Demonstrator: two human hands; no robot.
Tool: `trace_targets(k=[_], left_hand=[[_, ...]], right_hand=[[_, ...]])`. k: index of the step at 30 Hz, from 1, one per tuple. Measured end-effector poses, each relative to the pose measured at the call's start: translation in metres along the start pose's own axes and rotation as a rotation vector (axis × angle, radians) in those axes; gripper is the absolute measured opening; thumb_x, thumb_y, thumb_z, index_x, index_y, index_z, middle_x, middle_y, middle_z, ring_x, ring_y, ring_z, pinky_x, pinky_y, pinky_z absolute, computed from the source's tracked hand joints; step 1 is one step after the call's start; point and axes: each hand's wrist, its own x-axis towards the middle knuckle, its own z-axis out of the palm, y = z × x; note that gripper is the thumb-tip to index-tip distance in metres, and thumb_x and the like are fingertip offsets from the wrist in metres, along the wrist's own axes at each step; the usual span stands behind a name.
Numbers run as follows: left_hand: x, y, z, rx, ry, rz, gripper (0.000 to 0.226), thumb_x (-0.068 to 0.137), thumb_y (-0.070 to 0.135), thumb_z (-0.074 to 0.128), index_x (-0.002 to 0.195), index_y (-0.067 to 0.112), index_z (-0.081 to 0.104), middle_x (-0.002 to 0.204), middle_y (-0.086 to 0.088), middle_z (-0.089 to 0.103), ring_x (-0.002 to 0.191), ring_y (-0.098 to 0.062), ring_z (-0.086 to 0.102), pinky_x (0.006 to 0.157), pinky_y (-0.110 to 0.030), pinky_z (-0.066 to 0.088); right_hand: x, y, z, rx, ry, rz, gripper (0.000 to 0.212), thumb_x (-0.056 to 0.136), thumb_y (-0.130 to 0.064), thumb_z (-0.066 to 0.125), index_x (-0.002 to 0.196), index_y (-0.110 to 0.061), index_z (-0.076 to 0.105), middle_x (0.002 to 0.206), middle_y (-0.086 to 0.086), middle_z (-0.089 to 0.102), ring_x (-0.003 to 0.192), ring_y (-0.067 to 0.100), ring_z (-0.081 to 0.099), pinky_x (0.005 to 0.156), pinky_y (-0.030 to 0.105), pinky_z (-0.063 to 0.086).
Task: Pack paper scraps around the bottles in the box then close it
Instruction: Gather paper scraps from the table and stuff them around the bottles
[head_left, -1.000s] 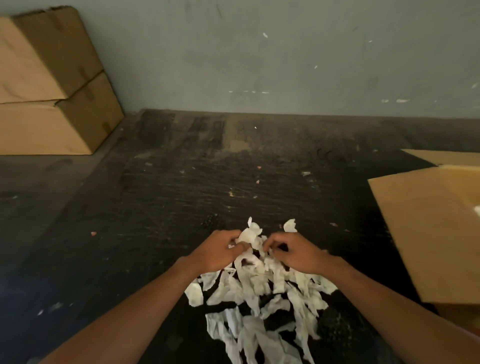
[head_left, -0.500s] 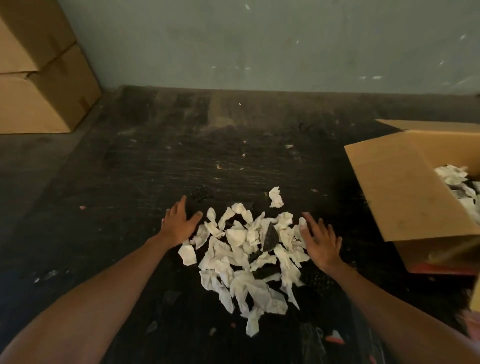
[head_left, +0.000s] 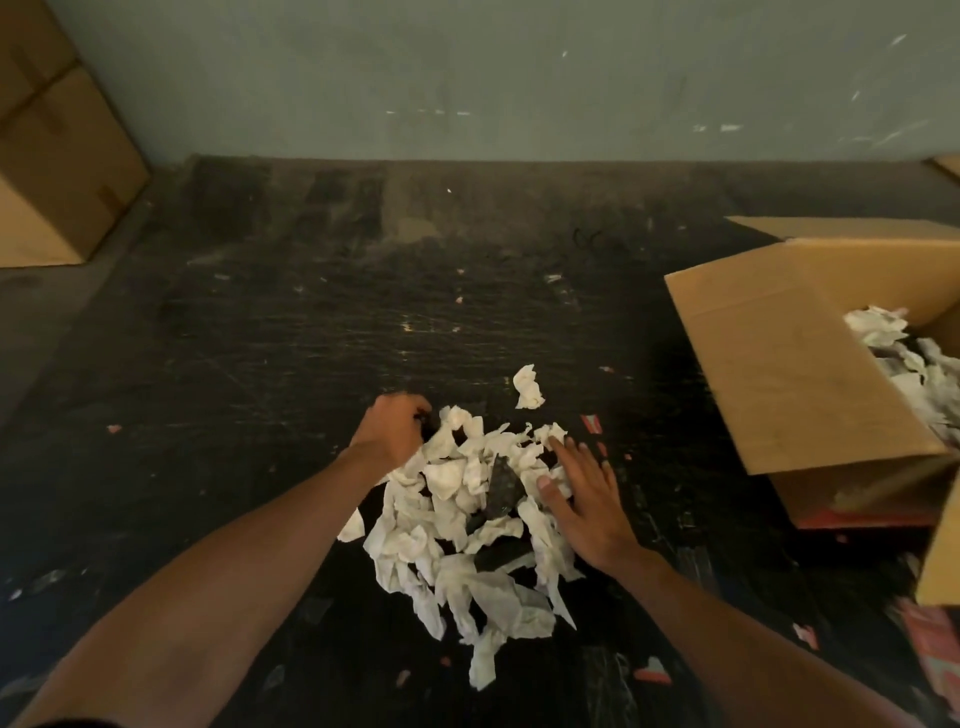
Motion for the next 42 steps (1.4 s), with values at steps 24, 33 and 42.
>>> trace_targets(k=[24, 33, 42], left_hand=[[-0.117, -0.004, 0.058, 0.336, 0.069, 0.261, 0.065, 0.072, 0.065, 0.045, 0.125, 0.028, 0.051, 0.121, -0.002, 0.058, 0.109, -0.027, 0.055, 0.09, -0.044, 0.047], [-0.1, 0.007, 0.044, 0.224, -0.013, 0.111, 0.049, 0.095, 0.048, 0.049, 0.133, 0.017, 0.052, 0.124, -0.005, 0.064, 0.112, -0.023, 0.061, 0.09, -0.038, 0.049], [-0.111, 0.013, -0.016, 0.058, -0.019, -0.047, 0.022, 0.097, 0.04, 0.045, 0.097, 0.025, 0.061, 0.093, 0.003, 0.066, 0.085, -0.012, 0.061, 0.079, -0.03, 0.049]], right_hand=[[0.007, -0.023, 0.013, -0.518, -0.172, -0.417, 0.072, 0.079, -0.066, 0.051, 0.144, -0.044, 0.03, 0.151, 0.001, 0.032, 0.141, 0.024, 0.022, 0.109, 0.053, 0.033], [0.013, -0.028, 0.014, -0.448, -0.135, -0.263, 0.055, 0.081, -0.022, 0.072, 0.132, -0.02, 0.05, 0.125, 0.007, 0.061, 0.112, 0.029, 0.061, 0.091, 0.044, 0.053], [0.016, -0.042, -0.039, -0.116, -0.08, 0.091, 0.024, 0.088, -0.048, 0.06, 0.104, -0.03, 0.061, 0.089, -0.004, 0.064, 0.086, 0.016, 0.064, 0.074, 0.035, 0.056]])
